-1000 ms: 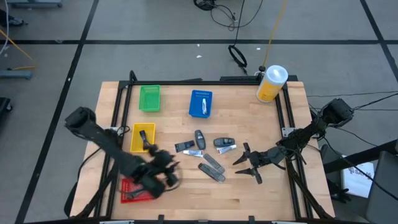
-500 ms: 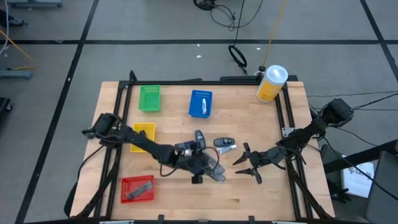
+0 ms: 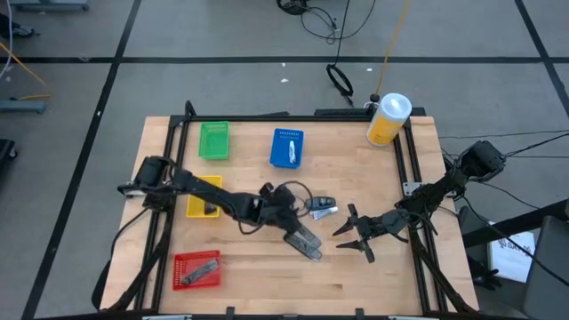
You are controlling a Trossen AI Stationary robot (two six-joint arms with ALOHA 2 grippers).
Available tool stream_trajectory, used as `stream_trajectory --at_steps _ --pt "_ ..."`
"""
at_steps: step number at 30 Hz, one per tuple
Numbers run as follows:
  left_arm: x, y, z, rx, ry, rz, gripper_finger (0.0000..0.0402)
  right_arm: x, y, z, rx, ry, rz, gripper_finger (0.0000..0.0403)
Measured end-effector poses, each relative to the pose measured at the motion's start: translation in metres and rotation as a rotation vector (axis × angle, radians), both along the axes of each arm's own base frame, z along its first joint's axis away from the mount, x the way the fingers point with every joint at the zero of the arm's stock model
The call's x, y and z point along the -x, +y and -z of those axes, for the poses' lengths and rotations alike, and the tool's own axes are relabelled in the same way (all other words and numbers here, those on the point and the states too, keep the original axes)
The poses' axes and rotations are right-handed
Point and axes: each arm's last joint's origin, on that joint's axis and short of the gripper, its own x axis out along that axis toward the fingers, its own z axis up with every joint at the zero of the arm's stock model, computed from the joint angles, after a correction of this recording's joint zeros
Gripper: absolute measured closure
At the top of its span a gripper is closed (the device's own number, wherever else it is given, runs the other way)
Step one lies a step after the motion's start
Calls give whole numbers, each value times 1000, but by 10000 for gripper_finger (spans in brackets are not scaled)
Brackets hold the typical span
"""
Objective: Pick & Place Travel size toiletries
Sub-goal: Put the black deodorant in the green bin
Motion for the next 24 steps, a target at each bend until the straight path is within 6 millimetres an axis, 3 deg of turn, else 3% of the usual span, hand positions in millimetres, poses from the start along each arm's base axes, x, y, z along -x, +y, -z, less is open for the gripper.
stream_trajectory --at_steps 7,17,24 --pt "9 24 11 199 110 -159 167 0 0 0 0 0 0 234" --pt "1 40 28 245 134 -147 164 0 0 0 -6 1 0 234" --pt "-10 47 40 223 107 -67 124 0 0 1 -7 11 2 234"
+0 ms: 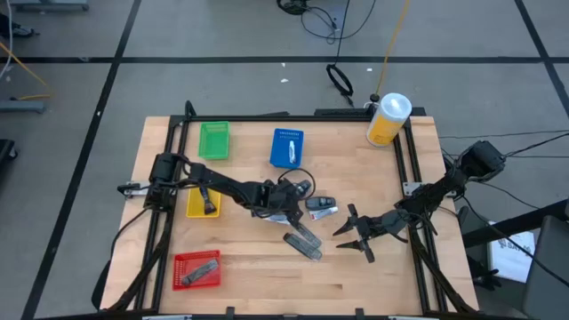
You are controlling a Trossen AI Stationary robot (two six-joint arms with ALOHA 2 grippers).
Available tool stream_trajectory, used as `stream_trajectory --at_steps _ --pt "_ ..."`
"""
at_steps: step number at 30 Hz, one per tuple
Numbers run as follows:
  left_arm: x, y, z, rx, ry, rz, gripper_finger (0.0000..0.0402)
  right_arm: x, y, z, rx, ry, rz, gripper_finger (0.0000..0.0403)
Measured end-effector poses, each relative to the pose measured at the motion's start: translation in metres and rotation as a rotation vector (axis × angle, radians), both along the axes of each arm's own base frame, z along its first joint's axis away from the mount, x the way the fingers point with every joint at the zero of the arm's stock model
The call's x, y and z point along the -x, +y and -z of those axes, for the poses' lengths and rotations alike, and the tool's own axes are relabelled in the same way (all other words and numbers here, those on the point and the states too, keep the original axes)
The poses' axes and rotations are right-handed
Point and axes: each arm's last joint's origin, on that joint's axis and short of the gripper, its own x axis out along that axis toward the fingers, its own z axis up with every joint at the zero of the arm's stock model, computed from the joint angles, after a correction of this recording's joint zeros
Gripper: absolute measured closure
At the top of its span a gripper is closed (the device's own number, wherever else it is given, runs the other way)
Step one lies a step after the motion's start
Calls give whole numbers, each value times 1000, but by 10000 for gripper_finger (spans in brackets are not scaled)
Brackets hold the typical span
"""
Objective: Pick & Place Travel size toiletries
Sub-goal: Put the black deodorant in the green bin
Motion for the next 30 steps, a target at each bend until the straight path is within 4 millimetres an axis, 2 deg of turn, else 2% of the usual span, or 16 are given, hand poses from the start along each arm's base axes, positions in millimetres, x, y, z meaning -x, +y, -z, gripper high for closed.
stream_trajectory --at_steps 8,13,21,30 --pt "-2 1 -4 -70 -18 49 76 0 0 0 2 3 0 234" --pt "-9 1 -5 -150 -74 70 75 0 0 0 0 1 0 234" --pt "-14 3 1 -185 -93 85 118 0 0 0 -4 6 2 234" --pt "-13 4 0 -226 -85 83 204 0 0 1 -3 9 2 234"
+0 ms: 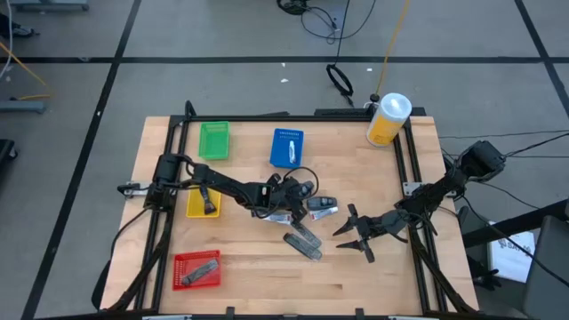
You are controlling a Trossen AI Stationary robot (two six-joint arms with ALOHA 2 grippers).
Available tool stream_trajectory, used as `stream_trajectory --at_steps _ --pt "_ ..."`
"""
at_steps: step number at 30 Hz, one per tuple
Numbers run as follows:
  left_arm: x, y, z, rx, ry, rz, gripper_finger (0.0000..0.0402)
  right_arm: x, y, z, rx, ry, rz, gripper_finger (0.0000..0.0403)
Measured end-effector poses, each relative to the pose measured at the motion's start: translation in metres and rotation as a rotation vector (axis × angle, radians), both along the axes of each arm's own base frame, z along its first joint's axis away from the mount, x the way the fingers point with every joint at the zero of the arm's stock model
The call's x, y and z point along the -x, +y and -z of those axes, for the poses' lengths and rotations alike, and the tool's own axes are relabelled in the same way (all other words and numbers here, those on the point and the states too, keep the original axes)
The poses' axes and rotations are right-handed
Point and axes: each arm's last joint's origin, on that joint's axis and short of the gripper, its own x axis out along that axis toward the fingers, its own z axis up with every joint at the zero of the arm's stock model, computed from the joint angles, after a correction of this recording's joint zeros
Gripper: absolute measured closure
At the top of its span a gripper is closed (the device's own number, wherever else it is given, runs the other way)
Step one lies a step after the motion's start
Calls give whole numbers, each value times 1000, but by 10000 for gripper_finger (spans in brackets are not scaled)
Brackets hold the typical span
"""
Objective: Pick & Place Travel size toiletries
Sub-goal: Put the black deodorant in the green bin
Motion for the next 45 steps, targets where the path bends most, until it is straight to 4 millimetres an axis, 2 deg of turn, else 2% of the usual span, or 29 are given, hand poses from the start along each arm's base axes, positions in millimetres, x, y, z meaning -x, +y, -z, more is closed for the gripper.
stream_trajectory --at_steps 4,7,10,15,20,24,28,31,39,45 --pt "3 -3 -4 0 20 4 214 0 0 0 0 0 0 234" --pt "11 -9 -13 2 59 -8 199 0 0 0 0 0 0 234" --pt "21 -15 -30 21 77 -28 189 0 0 1 4 6 0 234" --pt "47 -25 -63 26 131 -72 194 0 0 1 0 7 1 234" --pt "88 -23 -99 -31 208 -213 205 0 0 1 -3 8 2 234" --pt "123 -2 -121 -22 296 -388 195 0 0 1 -3 8 2 234" --pt "151 28 -131 -30 431 -562 191 0 0 1 -3 8 2 234" --pt "163 55 -132 -36 518 -663 194 0 0 1 -4 8 2 234" --pt "193 125 -106 32 686 -797 192 0 0 1 -9 11 3 234" --pt "207 160 -79 141 651 -780 187 0 0 1 -6 10 3 234"
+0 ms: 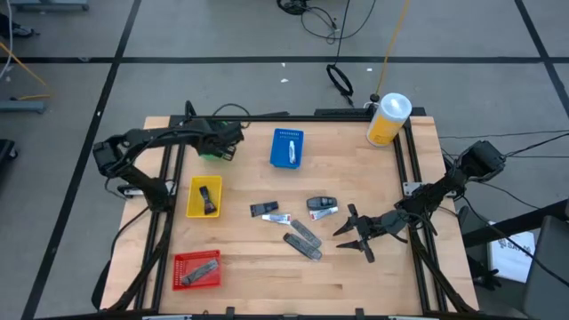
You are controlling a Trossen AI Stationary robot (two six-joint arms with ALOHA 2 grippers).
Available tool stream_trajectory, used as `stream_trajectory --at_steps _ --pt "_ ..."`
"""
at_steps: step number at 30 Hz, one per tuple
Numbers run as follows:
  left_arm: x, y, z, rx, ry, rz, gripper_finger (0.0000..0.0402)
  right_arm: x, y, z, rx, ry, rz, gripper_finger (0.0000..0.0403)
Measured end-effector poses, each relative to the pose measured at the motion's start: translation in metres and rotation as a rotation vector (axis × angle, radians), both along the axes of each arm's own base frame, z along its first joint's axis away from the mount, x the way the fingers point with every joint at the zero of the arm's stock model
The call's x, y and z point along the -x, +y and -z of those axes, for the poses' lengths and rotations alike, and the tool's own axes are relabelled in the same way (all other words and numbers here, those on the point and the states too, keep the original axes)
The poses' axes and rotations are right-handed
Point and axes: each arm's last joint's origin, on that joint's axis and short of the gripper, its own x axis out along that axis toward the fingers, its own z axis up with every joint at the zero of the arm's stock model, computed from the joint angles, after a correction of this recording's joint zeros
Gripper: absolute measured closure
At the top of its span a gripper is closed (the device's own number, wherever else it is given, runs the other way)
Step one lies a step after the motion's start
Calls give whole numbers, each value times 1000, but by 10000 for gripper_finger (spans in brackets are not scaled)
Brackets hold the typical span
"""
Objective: Pick & Place Travel size toiletries
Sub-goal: Put the black deodorant in the green bin
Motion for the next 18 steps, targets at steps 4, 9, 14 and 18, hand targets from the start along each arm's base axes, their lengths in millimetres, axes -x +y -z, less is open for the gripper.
stream_trajectory --at_steps 4,9,14,18 --pt "4 12 11 9 -65 11 186 0 0 0 2 -1 -1 234" --pt "9 22 17 -3 -79 22 186 0 0 0 6 -2 -2 234" --pt "13 27 25 -18 -91 33 186 0 0 0 7 -2 -2 234" --pt "15 28 27 -13 -94 37 185 0 0 0 7 -2 -2 234"
